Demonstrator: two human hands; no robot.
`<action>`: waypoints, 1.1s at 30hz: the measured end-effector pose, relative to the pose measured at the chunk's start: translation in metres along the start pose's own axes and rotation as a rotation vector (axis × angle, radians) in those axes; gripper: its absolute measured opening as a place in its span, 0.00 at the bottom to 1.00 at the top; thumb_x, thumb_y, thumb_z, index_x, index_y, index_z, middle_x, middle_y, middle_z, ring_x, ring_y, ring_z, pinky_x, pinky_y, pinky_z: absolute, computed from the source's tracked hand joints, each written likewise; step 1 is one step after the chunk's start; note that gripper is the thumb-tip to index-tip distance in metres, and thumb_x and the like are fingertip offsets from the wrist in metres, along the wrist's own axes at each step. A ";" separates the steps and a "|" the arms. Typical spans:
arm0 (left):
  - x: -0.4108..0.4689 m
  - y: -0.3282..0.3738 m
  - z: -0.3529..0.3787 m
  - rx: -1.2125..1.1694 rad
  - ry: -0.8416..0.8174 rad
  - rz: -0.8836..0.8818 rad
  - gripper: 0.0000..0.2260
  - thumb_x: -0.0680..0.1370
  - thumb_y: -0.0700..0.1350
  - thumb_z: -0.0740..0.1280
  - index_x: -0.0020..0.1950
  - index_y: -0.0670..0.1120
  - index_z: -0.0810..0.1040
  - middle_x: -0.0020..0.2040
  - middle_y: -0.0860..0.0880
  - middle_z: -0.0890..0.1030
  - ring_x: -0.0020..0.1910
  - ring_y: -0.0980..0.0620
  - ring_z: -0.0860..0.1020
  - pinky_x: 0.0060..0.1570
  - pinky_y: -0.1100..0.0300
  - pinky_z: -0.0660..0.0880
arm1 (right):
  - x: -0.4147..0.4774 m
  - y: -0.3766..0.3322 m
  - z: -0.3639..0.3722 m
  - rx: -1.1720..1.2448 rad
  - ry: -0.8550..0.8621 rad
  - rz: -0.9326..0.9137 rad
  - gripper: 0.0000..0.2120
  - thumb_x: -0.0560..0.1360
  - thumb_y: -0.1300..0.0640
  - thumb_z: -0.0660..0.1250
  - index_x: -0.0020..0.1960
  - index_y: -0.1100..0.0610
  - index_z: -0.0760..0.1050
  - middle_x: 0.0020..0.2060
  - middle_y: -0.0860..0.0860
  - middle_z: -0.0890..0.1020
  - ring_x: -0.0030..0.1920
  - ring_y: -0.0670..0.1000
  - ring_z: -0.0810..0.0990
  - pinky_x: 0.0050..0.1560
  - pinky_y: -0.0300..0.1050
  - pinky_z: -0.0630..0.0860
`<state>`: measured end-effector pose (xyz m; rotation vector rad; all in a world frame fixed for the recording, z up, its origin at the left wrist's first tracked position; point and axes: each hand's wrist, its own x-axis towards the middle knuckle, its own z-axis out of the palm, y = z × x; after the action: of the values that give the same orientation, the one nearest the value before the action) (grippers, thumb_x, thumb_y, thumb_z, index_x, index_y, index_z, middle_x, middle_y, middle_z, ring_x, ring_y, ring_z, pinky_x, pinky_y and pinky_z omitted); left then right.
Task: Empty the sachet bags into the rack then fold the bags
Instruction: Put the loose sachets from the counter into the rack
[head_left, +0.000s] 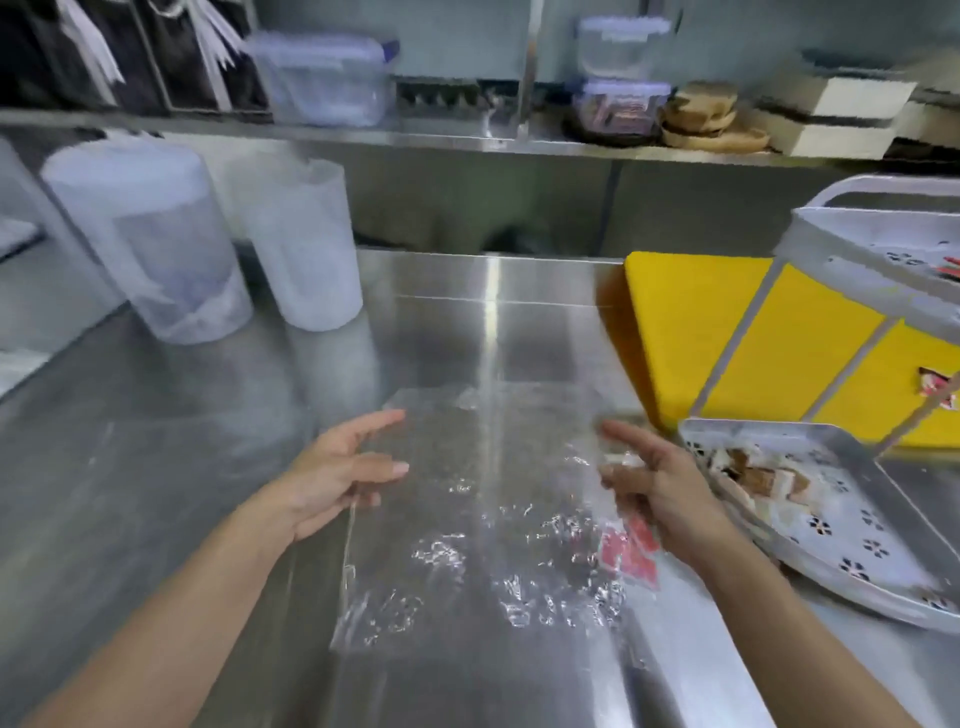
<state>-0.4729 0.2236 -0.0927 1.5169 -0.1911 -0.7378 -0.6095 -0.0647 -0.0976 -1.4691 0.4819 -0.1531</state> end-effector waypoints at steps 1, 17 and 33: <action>-0.007 0.001 -0.013 0.002 -0.018 0.003 0.32 0.61 0.35 0.75 0.62 0.53 0.73 0.43 0.48 0.77 0.32 0.58 0.78 0.24 0.66 0.73 | 0.005 -0.002 0.012 -0.009 -0.043 -0.004 0.25 0.69 0.73 0.66 0.60 0.52 0.74 0.29 0.59 0.75 0.19 0.47 0.67 0.18 0.35 0.62; -0.094 -0.040 -0.221 0.305 0.355 -0.043 0.36 0.72 0.26 0.64 0.72 0.57 0.63 0.67 0.57 0.65 0.54 0.54 0.73 0.47 0.59 0.75 | 0.045 0.038 0.248 -0.405 -0.474 0.072 0.31 0.68 0.74 0.68 0.68 0.60 0.66 0.29 0.51 0.75 0.19 0.41 0.70 0.22 0.34 0.67; -0.103 -0.118 -0.252 1.354 0.649 -0.469 0.22 0.76 0.45 0.58 0.71 0.48 0.62 0.69 0.45 0.67 0.66 0.41 0.65 0.63 0.48 0.66 | 0.038 0.086 0.314 -1.426 -0.466 -0.291 0.26 0.75 0.43 0.59 0.70 0.49 0.61 0.68 0.55 0.64 0.65 0.60 0.66 0.66 0.55 0.63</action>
<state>-0.4513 0.5019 -0.1918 3.0807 0.2368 -0.3819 -0.4663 0.2174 -0.1818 -2.8645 -0.1054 0.3983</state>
